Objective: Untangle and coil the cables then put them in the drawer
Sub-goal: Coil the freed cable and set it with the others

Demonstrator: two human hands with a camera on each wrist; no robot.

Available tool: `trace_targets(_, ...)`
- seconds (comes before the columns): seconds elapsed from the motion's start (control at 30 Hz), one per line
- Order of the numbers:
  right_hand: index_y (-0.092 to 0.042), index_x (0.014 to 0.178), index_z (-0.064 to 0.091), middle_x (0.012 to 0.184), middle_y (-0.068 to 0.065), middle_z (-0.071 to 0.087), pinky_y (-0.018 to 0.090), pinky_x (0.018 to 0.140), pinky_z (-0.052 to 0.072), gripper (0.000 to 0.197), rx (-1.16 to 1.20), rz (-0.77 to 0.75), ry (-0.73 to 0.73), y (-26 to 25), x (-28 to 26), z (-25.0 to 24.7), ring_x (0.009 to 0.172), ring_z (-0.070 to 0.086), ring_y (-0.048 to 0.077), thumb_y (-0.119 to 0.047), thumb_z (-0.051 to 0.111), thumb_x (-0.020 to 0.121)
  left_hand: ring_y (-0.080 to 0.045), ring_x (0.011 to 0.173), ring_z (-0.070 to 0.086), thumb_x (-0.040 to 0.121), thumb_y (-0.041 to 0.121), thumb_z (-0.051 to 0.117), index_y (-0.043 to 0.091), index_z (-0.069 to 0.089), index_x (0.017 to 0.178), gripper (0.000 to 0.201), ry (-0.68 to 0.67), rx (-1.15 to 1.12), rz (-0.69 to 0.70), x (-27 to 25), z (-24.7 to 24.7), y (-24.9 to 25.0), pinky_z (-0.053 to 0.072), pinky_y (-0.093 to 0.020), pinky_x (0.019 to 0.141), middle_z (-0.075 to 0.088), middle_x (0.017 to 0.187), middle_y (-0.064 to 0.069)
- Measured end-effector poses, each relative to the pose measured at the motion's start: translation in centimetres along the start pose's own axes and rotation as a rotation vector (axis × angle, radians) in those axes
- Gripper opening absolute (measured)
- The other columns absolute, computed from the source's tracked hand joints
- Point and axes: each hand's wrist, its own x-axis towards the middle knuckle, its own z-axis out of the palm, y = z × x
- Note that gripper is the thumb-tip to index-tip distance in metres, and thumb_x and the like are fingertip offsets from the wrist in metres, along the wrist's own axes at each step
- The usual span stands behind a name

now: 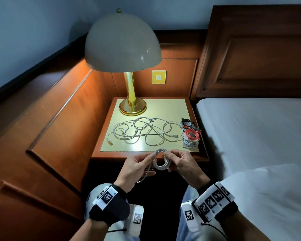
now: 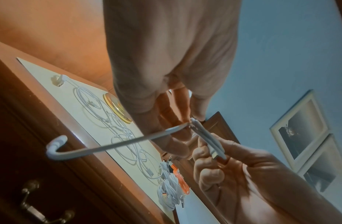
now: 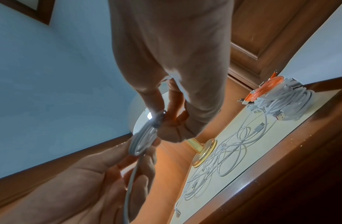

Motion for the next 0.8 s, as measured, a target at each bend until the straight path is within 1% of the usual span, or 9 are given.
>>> trace_targets(0.13,-0.008,0.089,0.074,0.074,0.007,0.061,0.028,0.059,0.047,0.025,0.094,0.024,-0.014,0.0,0.3,0.2,0.064,0.052,0.018,-0.025,0.059,0.101,-0.031,0.088,0.07,0.087,0.02,0.076,0.0,0.078,0.099,0.024,0.056,-0.052,0.031,0.3,0.0,0.1,0.059,-0.04,0.082,0.074,0.098,-0.025)
trace_targets(0.27,0.001,0.114,0.063,0.08,0.014,0.06,0.031,0.056,0.048,0.053,0.292,0.294,0.096,1.0,0.2,1.5,0.061,0.055,0.02,-0.046,0.041,0.105,-0.026,0.077,0.071,0.087,0.01,0.074,-0.008,0.074,0.1,0.022,0.095,-0.161,0.065,0.2,0.8,0.7,0.062,-0.034,0.073,0.075,0.088,-0.021)
trace_targets(0.37,-0.01,0.133,0.054,0.099,0.021,0.067,0.034,0.067,0.056,0.055,0.145,0.556,-0.101,2.8,-0.6,3.2,0.071,0.068,0.026,-0.052,0.033,0.105,-0.024,0.071,0.069,0.089,0.007,0.071,-0.013,0.071,0.099,0.022,0.081,-0.224,0.087,0.0,1.6,0.8,0.059,-0.028,0.067,0.072,0.085,-0.023)
trace_targets(0.43,-0.013,0.135,0.052,0.108,0.024,0.07,0.037,0.079,0.057,0.055,0.25,0.635,-0.261,3.8,-1.1,4.4,0.086,0.072,0.031,-0.055,0.036,0.104,-0.024,0.073,0.068,0.09,0.008,0.071,-0.013,0.072,0.098,0.023,0.068,-0.219,0.096,-0.1,1.9,0.7,0.058,-0.029,0.07,0.07,0.085,-0.023)
trace_targets(0.5,-0.008,0.123,0.058,0.103,0.021,0.072,0.037,0.083,0.057,0.044,0.45,0.634,-0.287,4.1,-1.2,5.2,0.09,0.071,0.031,-0.046,0.045,0.104,-0.025,0.076,0.068,0.09,0.009,0.07,-0.012,0.072,0.099,0.023,0.048,-0.222,0.092,-0.3,2.1,0.5,0.059,-0.03,0.073,0.07,0.084,-0.022)
trace_targets(0.57,-0.006,0.11,0.062,0.095,0.016,0.071,0.031,0.077,0.057,0.022,0.554,0.547,-0.205,4.2,-1.1,5.6,0.084,0.069,0.024,-0.025,0.052,0.103,-0.024,0.075,0.068,0.091,0.009,0.069,-0.012,0.072,0.098,0.022,0.048,-0.222,0.095,-0.5,2.0,0.5,0.058,-0.03,0.071,0.07,0.082,-0.02)
trace_targets(0.63,-0.004,0.107,0.06,0.09,0.011,0.07,0.026,0.07,0.056,0.01,0.542,0.454,-0.089,4.5,-0.7,5.4,0.078,0.069,0.019,-0.005,0.056,0.098,-0.025,0.074,0.066,0.09,0.008,0.07,-0.012,0.072,0.096,0.021,0.063,-0.212,0.116,-0.6,1.6,0.4,0.058,-0.031,0.07,0.069,0.082,-0.023)
trace_targets(0.73,-0.004,0.107,0.061,0.082,0.008,0.068,0.025,0.066,0.054,0.013,0.498,0.385,0.076,4.8,-0.6,4.3,0.072,0.067,0.017,-0.001,0.059,0.095,-0.031,0.08,0.069,0.09,0.006,0.07,-0.011,0.073,0.099,0.019,0.114,-0.205,0.141,-0.6,0.8,0.4,0.061,-0.038,0.079,0.071,0.092,-0.031)
trace_targets(0.8,-0.004,0.112,0.061,0.079,0.008,0.065,0.026,0.065,0.054,0.014,0.48,0.341,0.143,5.0,-0.6,3.6,0.071,0.064,0.016,-0.005,0.058,0.098,-0.033,0.083,0.072,0.091,0.005,0.069,-0.007,0.074,0.099,0.015,0.154,-0.178,0.169,-0.6,0.3,0.4,0.062,-0.039,0.08,0.074,0.094,-0.027)
